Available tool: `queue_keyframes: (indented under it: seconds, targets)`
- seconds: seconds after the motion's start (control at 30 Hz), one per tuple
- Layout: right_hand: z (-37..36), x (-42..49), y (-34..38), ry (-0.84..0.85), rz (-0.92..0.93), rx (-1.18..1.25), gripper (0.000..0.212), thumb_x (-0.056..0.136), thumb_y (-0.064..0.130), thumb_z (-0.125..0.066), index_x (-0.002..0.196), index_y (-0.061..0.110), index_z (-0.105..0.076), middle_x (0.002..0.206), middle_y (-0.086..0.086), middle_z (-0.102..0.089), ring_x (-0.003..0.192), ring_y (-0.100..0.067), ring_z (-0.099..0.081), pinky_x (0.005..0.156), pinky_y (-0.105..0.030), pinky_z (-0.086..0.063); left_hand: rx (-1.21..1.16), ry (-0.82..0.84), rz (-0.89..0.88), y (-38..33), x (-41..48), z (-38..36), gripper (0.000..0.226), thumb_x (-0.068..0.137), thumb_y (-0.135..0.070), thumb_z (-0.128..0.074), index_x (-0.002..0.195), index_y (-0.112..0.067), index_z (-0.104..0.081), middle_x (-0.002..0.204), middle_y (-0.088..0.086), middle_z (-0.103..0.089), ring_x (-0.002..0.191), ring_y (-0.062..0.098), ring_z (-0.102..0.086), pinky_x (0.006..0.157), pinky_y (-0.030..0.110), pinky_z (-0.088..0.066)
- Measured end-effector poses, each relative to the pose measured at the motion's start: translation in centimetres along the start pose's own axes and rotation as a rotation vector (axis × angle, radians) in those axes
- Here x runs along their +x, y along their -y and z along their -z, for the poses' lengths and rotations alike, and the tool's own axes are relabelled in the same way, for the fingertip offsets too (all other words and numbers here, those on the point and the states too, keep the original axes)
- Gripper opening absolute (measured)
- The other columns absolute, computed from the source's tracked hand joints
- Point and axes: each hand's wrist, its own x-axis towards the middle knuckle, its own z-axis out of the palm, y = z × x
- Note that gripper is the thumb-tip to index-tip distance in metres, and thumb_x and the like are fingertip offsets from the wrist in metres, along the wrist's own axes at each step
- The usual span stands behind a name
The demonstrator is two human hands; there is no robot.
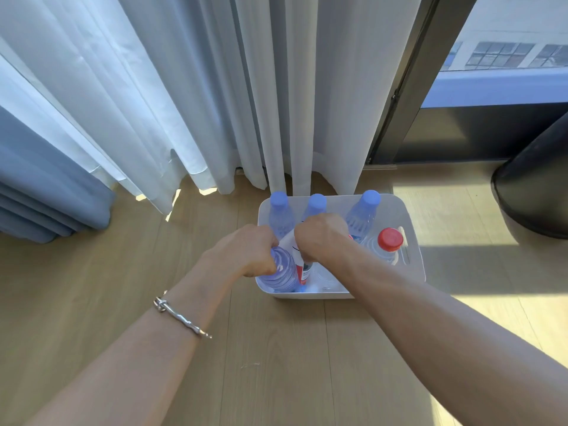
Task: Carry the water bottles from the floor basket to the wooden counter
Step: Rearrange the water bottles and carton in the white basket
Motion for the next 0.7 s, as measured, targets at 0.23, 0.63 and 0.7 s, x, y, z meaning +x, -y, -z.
queue_keyframes:
  seconds: [0.23, 0.63, 0.7]
  targets:
    - [-1.2, 1.8, 2.0, 0.111, -0.023, -0.03, 0.025, 0.093, 0.018, -0.054, 0.116, 0.02, -0.061, 0.122, 0.005, -0.06, 0.117, -0.015, -0.055, 0.084, -0.024, -0.042, 0.013, 0.004, -0.043, 0.1, -0.2, 0.3, 0.003, 0.077, -0.013, -0.059, 0.08, -0.013, -0.061, 0.071, 0.007, -0.048, 0.07, 0.026, -0.051, 0.055, 0.025, -0.036]
    - [2.2, 0.8, -3.6, 0.241, -0.234, 0.096, 0.023, 0.095, 0.023, -0.049, 0.104, 0.004, -0.058, 0.106, -0.007, -0.06, 0.112, -0.029, -0.052, 0.091, -0.035, -0.04, 0.022, -0.01, -0.014, -0.4, 0.5, 0.2, 0.03, 0.074, -0.011, -0.059, 0.057, -0.015, -0.035, 0.06, 0.001, -0.034, 0.06, 0.021, -0.035, 0.049, 0.024, -0.026]
    - [2.6, 0.4, -4.0, 0.256, -0.238, 0.132, 0.024, 0.095, 0.016, -0.046, 0.072, 0.007, -0.047, 0.079, -0.005, -0.051, 0.097, -0.027, -0.05, 0.083, -0.032, -0.038, 0.022, -0.008, -0.026, -0.7, 0.3, 0.1, 0.031, 0.075, -0.013, -0.06, 0.057, -0.016, -0.035, 0.059, 0.001, -0.035, 0.059, 0.021, -0.037, 0.048, 0.024, -0.027]
